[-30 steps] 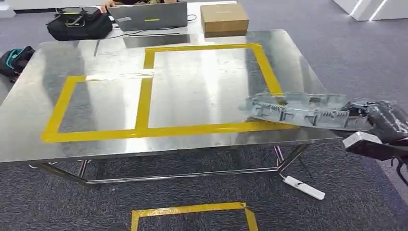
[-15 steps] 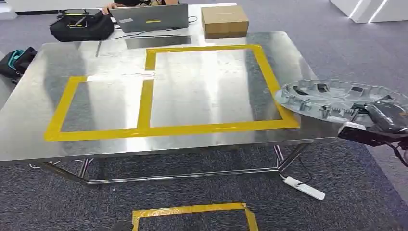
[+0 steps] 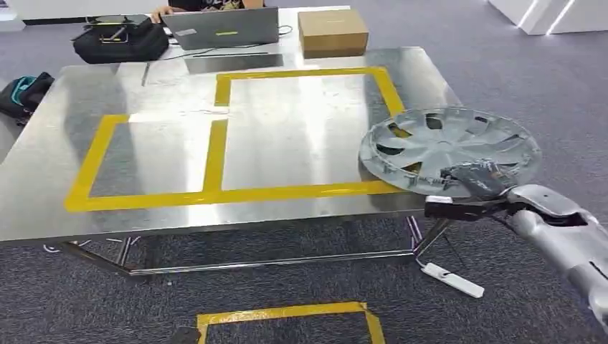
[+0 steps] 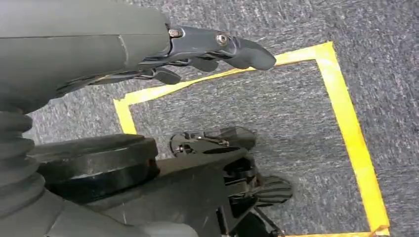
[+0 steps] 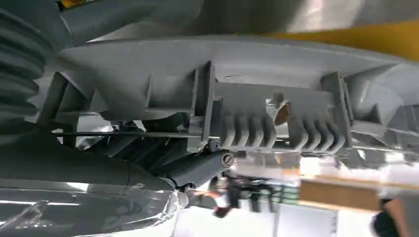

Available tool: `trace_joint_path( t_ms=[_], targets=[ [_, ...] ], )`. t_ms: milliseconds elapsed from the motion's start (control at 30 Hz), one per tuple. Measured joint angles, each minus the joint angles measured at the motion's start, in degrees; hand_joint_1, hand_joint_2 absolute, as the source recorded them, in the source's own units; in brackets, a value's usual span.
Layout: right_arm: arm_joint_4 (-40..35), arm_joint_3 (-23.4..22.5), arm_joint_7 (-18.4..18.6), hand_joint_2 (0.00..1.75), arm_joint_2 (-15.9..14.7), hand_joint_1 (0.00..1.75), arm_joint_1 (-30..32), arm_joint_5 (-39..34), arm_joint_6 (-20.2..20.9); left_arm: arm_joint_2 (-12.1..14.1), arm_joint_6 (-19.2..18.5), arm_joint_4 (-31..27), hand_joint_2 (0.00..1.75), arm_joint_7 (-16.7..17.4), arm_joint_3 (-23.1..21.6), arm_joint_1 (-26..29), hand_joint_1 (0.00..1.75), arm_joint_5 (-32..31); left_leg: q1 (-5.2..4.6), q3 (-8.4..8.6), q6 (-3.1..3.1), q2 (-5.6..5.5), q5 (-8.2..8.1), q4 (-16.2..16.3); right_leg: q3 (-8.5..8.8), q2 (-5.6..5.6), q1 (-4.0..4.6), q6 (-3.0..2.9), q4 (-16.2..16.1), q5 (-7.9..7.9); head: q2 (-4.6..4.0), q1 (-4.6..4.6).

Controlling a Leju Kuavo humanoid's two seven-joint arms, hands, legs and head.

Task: Take the parts from the cabinet and place them on the table.

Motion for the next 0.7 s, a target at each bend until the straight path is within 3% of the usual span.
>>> trace_joint_path(
  t_ms=[100, 233, 500, 700],
  targets=[
    [4.3, 4.2, 1.0, 1.75, 3.5, 1.75, -3.1, -0.5, -0.3, 0.8, -0.1, 0.0, 1.75, -0.8, 0.1, 0.0, 0.0, 1.8, 0.0, 0.17, -0.1, 0.0, 0.06, 0.0, -0.01, 0.06, 0.03, -0.05, 0.0, 0.04, 0.0, -0.07],
    [8.9, 6.2, 1.8, 1.75, 6.1, 1.75, -5.6, -0.9, -1.4, 1.6, -0.2, 0.0, 1.75, -1.1, 0.1, 0.1, 0.0, 1.9, 0.0, 0.12, -0.18, -0.16, 0.14, 0.0, 0.02, -0.15, 0.07, -0.06, 0.0, 0.04, 0.0, -0.02],
    [13.6, 7.7, 3.1, 1.75, 8.0, 1.75, -7.7, -1.6, -2.3, 2.4, -0.2, 0.0, 1.75, -1.6, 0.1, 0.1, 0.0, 2.0, -0.08, 0.13, -0.17, -0.15, 0.12, 0.0, 0.06, -0.15, -0.01, -0.04, 0.0, 0.05, 0.0, -0.02],
    [17.9, 5.8, 5.4, 1.75, 8.3, 1.75, -9.2, -4.5, -5.4, 2.8, -0.2, 0.0, 1.75, -1.7, -0.5, 0.1, 0.0, 1.8, -0.1, 0.11, -0.17, -0.24, 0.13, 0.0, 0.06, -0.25, -0.03, -0.04, 0.0, 0.05, 0.0, -0.04]
  ],
)
